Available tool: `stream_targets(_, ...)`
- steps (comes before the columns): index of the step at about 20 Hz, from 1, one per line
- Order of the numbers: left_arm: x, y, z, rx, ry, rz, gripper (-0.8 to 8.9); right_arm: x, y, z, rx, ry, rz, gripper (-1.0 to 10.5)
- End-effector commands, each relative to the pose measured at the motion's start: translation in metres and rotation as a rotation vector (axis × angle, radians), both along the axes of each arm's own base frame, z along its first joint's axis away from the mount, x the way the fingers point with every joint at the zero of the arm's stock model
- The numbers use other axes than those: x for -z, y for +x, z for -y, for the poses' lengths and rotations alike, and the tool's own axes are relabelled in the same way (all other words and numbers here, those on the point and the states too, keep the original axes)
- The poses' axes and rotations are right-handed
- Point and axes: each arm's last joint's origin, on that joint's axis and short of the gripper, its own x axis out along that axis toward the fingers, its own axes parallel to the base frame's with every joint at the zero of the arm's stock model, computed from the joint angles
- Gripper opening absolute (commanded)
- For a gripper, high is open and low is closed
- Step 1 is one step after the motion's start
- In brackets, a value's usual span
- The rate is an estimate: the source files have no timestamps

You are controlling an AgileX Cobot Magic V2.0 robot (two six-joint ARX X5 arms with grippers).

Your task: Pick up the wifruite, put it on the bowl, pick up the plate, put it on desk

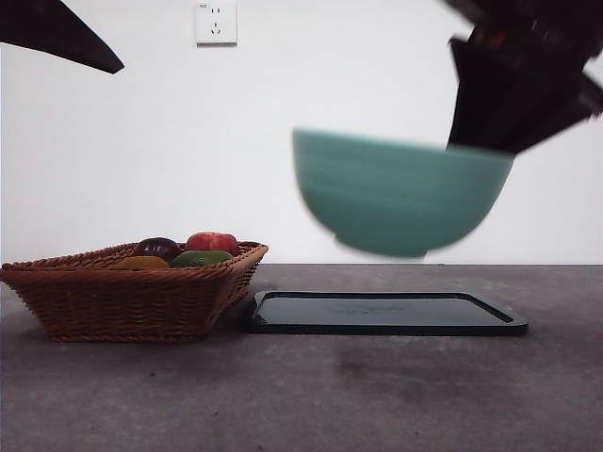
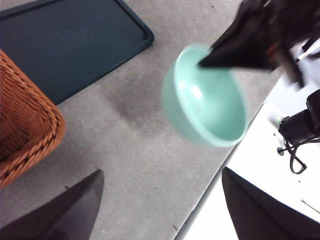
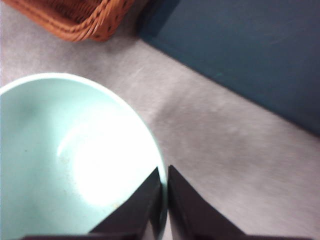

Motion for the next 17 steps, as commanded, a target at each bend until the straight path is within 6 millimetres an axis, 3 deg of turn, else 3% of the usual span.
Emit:
stream_targets(1, -0.006, 0.001, 0.002, 0.018, -0.007, 0.027, 3.75, 0.018, 0.004, -0.009, 0.014, 0.005, -0.035, 0.1)
stream_targets(8, -0.006, 0.001, 0.002, 0.018, -0.007, 0.027, 3.75, 0.058, 0.016, -0.029, -0.005, -0.080, -0.105, 0.1)
stream_targets(17, -0.006, 0.001, 0.002, 0.019, -0.006, 0.028, 3.75, 0.071, 0.020, -0.034, -0.008, -0.104, -0.135, 0.1)
